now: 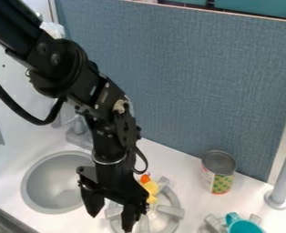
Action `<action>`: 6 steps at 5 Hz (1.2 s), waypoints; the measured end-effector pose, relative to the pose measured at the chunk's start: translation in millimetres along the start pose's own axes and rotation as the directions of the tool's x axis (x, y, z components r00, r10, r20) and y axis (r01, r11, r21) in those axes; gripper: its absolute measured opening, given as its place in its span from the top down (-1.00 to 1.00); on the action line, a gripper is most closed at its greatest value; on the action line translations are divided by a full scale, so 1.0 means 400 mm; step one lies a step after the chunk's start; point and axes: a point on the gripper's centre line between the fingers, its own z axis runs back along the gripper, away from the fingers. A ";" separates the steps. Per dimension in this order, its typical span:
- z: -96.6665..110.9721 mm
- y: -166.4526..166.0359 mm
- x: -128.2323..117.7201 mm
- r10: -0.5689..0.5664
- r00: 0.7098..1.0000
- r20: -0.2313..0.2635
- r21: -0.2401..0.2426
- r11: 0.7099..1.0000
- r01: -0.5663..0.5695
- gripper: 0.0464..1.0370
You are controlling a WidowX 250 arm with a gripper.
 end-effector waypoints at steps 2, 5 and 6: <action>-0.007 0.001 0.054 0.058 0.998 0.009 -0.069 0.996 -0.057 -0.93; -0.087 0.013 0.258 0.180 0.983 0.045 0.014 0.983 -0.181 -0.93; -0.097 0.002 0.302 0.160 0.986 0.053 0.053 0.985 -0.163 -0.93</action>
